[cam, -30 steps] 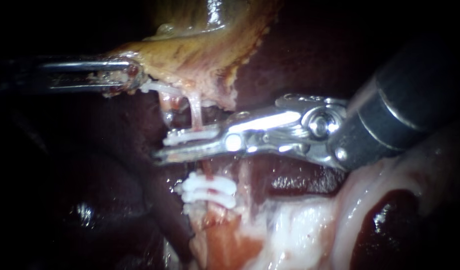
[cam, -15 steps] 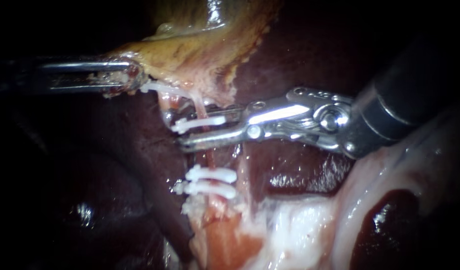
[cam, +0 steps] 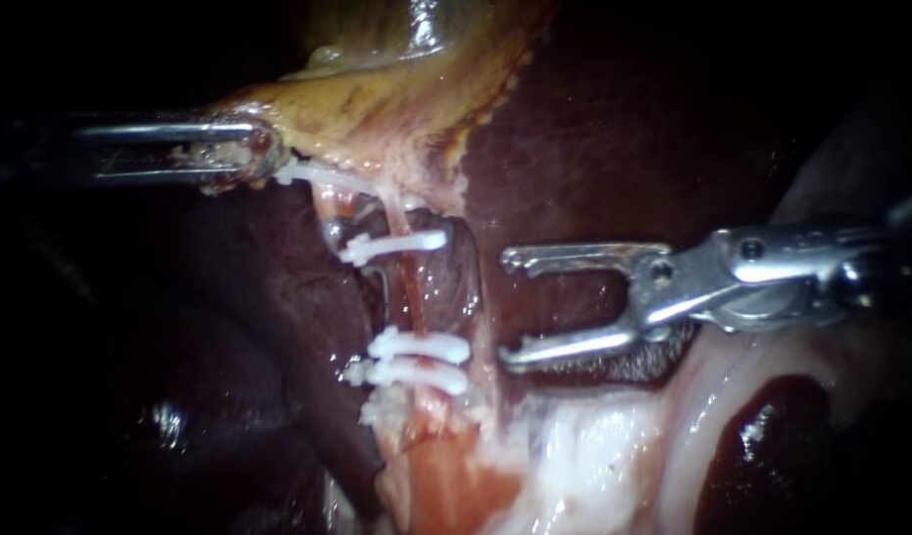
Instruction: Going back third clip right tube
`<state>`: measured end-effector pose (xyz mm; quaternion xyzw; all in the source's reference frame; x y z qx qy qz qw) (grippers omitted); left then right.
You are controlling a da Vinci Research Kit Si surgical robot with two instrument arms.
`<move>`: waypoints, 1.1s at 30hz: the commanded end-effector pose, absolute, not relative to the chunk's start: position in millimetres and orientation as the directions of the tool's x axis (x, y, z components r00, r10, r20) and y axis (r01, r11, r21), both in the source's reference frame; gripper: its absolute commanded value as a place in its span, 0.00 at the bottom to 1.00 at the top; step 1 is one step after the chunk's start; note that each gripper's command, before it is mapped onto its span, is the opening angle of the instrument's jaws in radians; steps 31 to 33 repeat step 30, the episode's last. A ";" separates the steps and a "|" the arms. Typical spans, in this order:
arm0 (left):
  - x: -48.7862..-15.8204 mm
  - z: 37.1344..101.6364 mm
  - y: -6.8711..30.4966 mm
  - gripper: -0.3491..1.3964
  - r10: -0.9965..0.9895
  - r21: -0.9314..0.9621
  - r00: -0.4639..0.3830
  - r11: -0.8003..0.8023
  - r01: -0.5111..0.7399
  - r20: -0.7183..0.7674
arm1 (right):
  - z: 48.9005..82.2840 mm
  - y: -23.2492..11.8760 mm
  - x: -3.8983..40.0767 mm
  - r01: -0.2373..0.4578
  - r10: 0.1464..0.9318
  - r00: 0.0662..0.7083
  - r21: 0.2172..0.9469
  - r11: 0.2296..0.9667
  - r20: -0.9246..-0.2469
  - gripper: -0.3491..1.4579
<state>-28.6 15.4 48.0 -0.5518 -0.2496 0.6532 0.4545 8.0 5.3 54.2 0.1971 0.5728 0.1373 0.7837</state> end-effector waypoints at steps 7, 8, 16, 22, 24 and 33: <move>-29.7 49.0 15.1 0.00 0.867 -0.824 0.025 -0.464 -0.325 -0.498 | 53.6 6.1 6.2 -0.005 0.428 0.318 0.450 0.893 -0.846 0.47; -30.0 49.3 15.1 0.00 0.866 -0.823 0.025 -0.465 -0.326 -0.499 | 53.5 6.2 6.2 -0.003 0.423 0.318 0.446 0.895 -0.848 0.47; -33.2 52.8 14.7 0.00 0.860 -0.816 0.019 -0.476 -0.328 -0.510 | 53.2 6.1 5.9 0.001 0.418 0.318 0.441 0.897 -0.851 0.47; -34.2 54.5 14.5 0.00 0.856 -0.808 0.001 -0.488 -0.330 -0.517 | 53.2 6.1 5.8 0.007 0.412 0.318 0.437 0.899 -0.854 0.47; -34.3 54.6 14.5 0.00 0.856 -0.808 0.001 -0.488 -0.330 -0.517 | 53.2 6.1 5.7 0.007 0.412 0.318 0.437 0.899 -0.854 0.47; -33.9 53.9 14.4 0.00 0.857 -0.809 0.000 -0.487 -0.328 -0.516 | 53.1 6.1 5.9 0.019 0.408 0.317 0.436 0.900 -0.856 0.47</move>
